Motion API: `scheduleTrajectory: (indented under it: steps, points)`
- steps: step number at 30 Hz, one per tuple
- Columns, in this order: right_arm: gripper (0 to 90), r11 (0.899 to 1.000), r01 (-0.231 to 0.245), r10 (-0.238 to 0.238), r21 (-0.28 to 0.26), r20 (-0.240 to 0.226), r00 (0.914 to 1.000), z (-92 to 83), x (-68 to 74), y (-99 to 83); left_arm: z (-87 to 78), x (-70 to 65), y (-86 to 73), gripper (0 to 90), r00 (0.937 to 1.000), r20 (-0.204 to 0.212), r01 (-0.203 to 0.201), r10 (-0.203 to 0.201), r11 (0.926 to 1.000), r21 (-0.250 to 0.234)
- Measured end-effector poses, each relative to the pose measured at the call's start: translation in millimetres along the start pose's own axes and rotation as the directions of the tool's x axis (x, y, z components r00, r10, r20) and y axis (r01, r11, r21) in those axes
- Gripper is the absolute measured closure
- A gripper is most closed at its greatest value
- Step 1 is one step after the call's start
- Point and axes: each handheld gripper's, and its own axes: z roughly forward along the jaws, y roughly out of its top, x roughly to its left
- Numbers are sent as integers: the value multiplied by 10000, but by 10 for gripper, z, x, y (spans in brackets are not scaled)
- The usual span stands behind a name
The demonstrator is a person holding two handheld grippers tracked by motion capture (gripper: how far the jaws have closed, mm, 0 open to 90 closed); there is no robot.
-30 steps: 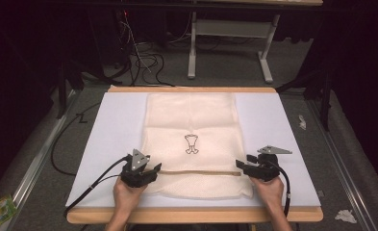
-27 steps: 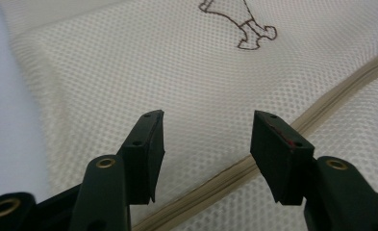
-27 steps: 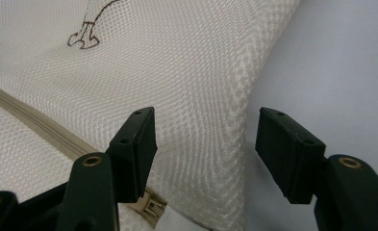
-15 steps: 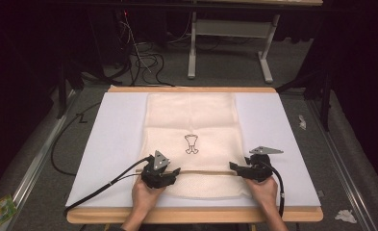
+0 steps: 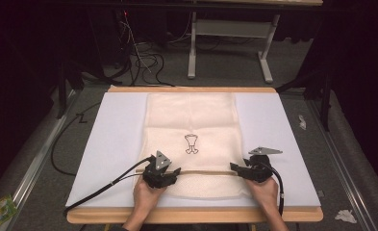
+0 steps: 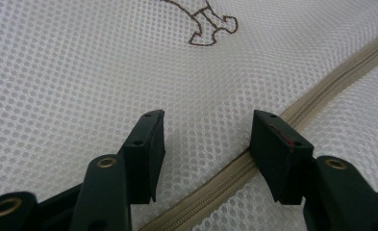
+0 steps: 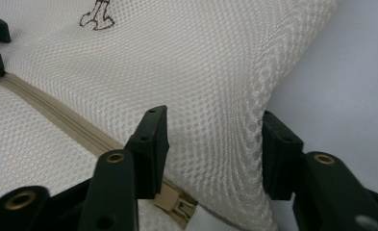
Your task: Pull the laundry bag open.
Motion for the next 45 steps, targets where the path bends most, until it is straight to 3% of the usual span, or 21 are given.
scheduleTrajectory:
  steps: [5,8,12,15,28,36,41,45]
  points:
    - [814,9991,428,-427,-60,236,9988,-8,26,25,4,7,4,462,10000,29,43,-43,10000,15]
    - [862,9982,576,-573,-140,191,9982,-41,3,33,4,18,17,460,9999,83,76,-77,9999,77]
    - [873,9975,661,-660,-252,56,9978,-81,-3,42,5,22,49,456,9998,132,158,-159,9998,94]
    - [876,9967,700,-701,-417,5,9975,-110,-2,51,14,-28,92,456,9999,89,-110,109,9998,138]
    - [879,9964,624,-645,-577,-358,9973,-197,-10,122,55,-228,376,484,9958,708,-577,575,9983,2]
    - [880,9961,588,-616,-654,-420,9972,-214,-17,157,114,-387,514,543,9861,1523,-636,665,9977,-238]
    - [881,9962,578,-610,-653,-490,9969,-220,-26,160,182,-525,578,581,9778,1792,-1095,1088,9940,-59]
    - [882,9958,641,-673,-658,-488,9965,-230,-23,180,223,-603,628,593,9706,2133,-1114,1116,9937,-130]
